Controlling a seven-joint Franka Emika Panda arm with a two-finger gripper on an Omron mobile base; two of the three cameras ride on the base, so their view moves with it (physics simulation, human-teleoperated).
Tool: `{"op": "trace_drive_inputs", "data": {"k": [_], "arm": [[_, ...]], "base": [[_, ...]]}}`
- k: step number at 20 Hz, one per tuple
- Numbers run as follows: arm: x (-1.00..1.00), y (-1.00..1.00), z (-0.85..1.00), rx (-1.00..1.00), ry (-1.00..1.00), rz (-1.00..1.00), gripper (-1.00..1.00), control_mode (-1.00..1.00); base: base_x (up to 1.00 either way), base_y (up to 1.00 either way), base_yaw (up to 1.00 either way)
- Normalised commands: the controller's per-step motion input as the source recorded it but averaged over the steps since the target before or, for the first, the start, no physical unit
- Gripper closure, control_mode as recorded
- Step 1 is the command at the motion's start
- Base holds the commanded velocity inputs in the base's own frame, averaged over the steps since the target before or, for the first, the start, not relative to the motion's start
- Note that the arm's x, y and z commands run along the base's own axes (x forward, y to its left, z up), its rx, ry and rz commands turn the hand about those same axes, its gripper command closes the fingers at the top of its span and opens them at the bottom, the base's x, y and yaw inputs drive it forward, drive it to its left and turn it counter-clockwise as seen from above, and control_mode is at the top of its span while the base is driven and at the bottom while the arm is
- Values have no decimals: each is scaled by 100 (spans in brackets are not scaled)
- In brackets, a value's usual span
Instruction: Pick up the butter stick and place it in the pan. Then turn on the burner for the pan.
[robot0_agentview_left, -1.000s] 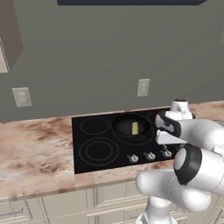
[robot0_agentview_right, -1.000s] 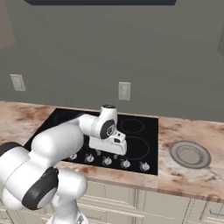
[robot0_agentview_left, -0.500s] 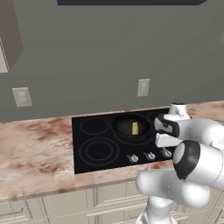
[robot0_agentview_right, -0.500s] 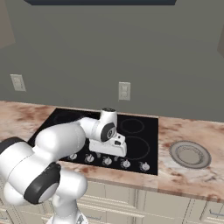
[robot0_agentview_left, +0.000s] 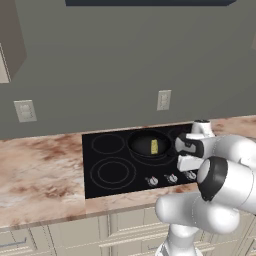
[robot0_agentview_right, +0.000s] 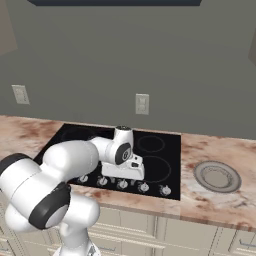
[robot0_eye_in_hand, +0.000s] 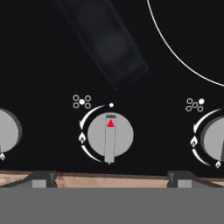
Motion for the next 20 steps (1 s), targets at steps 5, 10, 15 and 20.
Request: {"op": "trace_drive_inputs", "data": {"k": [5,10,15,20], "arm": [[2,2,-12,0,0,6,-100,-100],[4,5,-10,0,0,5,-100,-100],[5,5,-8,0,0,3,-100,-100],[0,0,-8,0,0,4,-100,-100]], "base": [[0,0,0],[0,0,0],[0,0,0],[0,0,0]]}}
